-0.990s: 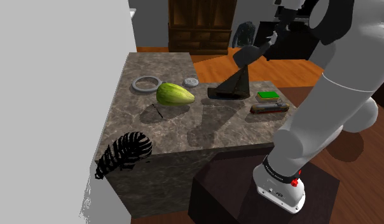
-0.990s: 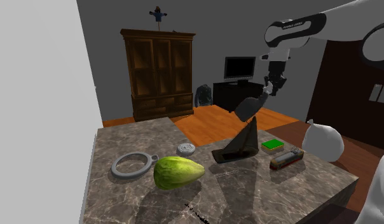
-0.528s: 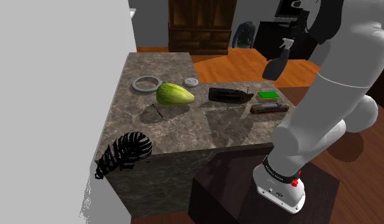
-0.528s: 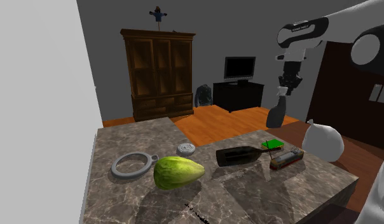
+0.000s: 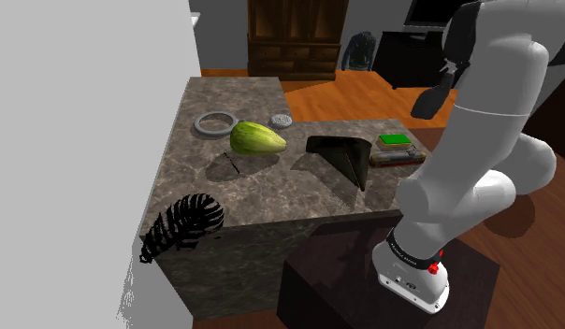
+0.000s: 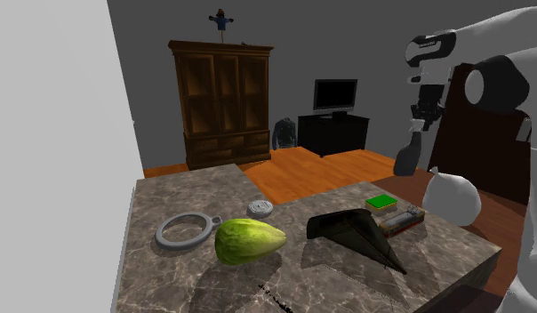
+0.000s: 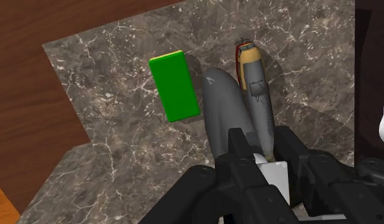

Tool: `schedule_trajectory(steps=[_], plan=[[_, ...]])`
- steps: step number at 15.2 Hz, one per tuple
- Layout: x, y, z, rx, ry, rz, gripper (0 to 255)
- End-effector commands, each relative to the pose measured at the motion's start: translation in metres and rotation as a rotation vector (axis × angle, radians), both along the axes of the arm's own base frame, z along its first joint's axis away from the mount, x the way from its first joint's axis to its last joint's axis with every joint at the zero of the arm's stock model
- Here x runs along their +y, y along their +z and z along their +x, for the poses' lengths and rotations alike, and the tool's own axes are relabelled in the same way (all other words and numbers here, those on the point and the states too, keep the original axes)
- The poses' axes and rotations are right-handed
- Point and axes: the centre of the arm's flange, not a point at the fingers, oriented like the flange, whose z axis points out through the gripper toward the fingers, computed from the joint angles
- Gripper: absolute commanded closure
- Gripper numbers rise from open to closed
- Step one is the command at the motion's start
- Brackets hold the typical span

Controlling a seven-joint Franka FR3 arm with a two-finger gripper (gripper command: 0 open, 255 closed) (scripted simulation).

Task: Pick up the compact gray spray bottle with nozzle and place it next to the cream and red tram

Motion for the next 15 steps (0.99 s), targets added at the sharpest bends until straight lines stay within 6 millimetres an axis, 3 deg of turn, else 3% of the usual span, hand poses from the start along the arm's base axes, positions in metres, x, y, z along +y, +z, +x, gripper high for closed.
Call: schedule_trajectory(steps=[1, 3, 15], plan=[[-0.018, -0.003, -0.022, -0.001, 0.002, 0.000, 255], [-0.036, -0.003, -0.043, -0.001, 0.002, 0.000, 255], [-0.036, -0.066, -0.043, -0.001, 0.002, 0.000, 255]])
